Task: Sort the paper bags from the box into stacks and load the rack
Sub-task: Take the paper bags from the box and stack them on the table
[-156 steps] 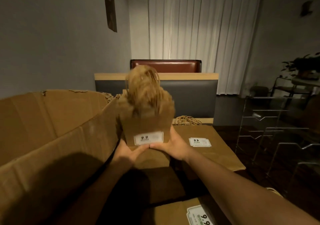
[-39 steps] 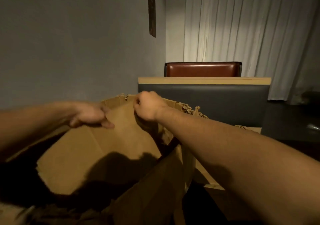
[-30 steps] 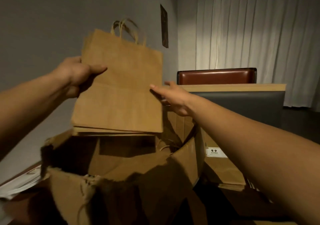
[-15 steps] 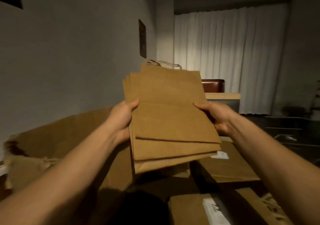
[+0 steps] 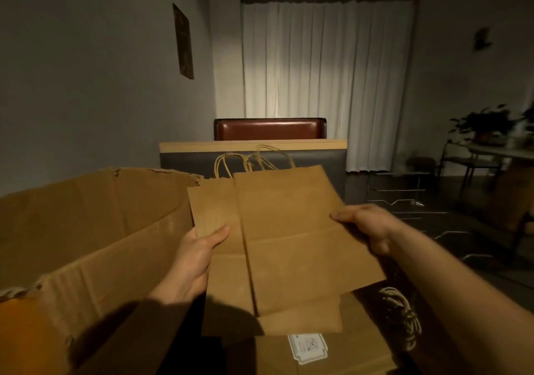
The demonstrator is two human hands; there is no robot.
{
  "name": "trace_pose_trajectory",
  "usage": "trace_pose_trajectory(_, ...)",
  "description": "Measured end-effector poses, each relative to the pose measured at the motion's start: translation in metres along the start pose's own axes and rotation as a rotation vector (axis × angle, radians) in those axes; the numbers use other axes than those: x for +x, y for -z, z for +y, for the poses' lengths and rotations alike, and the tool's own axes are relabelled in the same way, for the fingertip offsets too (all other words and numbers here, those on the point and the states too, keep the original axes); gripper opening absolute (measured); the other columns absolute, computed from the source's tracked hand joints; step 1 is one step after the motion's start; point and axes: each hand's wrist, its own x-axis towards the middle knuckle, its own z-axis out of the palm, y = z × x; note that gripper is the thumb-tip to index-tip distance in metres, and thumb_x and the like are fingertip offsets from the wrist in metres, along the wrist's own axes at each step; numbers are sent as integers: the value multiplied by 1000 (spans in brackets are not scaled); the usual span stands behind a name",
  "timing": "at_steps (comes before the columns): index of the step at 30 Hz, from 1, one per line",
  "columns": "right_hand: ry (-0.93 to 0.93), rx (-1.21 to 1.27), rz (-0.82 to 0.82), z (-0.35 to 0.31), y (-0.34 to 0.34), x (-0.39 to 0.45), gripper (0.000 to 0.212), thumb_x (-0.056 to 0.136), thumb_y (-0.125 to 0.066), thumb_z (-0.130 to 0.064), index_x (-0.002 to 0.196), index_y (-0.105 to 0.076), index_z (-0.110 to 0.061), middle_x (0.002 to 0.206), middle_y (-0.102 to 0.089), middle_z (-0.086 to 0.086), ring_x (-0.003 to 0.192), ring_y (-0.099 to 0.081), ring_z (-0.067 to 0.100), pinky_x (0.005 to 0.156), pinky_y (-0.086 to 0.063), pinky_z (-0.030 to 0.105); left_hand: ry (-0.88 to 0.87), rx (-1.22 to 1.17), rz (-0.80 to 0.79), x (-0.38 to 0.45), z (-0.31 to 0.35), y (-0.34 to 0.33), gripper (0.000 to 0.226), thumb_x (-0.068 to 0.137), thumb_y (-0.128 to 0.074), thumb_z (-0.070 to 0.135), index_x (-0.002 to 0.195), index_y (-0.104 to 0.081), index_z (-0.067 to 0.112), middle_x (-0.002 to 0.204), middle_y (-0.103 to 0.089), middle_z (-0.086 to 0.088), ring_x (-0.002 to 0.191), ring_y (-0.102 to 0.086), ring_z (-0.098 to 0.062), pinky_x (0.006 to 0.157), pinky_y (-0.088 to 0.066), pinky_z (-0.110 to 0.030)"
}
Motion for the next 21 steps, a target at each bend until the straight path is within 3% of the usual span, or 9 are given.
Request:
trace_pose_trajectory(5, -94, 205, -73, 33, -38, 1, 25, 88, -69, -18, 111, -69, -8, 108, -72, 18, 99, -68, 33, 77, -55, 42, 47, -41, -13, 6, -12, -3, 39, 90, -63, 42, 122, -63, 19, 111, -73, -13, 106, -68, -33, 97, -49, -57)
trace_pose_trajectory(10, -7, 339, 60, 36, -15, 11, 28, 97, -56, -17, 120, -63, -3, 97, -71, 17, 85, -68, 31, 70, -53, 39, 17, -93, 33, 15, -13, 12, 27, 99, -54, 27, 116, -66, 10, 110, -72, -18, 106, -67, -36, 100, -47, -58)
trace_pose_trajectory(14, 25, 362, 21, 32, 6, 9, 29, 101, -50, -22, 123, -60, -8, 102, -69, 16, 91, -67, 30, 75, -53, 42, 13, -91, 2, 20, -14, 17, 28, 96, -59, 30, 117, -67, 13, 112, -72, -17, 108, -67, -36, 100, -46, -59)
trace_pose_trajectory(17, 58, 329, -12, 35, -10, 5, 26, 100, -51, -21, 119, -61, -6, 100, -71, 16, 90, -69, 29, 73, -55, 42, 48, -75, -109, 17, -22, 10, 38, 90, -65, 35, 123, -63, 16, 118, -70, -14, 114, -64, -35, 101, -45, -59)
trace_pose_trajectory(21, 64, 332, 64, 41, -19, 8, 28, 100, -52, -20, 122, -60, -3, 108, -71, 20, 91, -70, 31, 76, -56, 44, 20, -70, -92, 17, -25, 6, 25, 94, -62, 17, 118, -64, 13, 112, -72, -15, 105, -69, -34, 94, -50, -59)
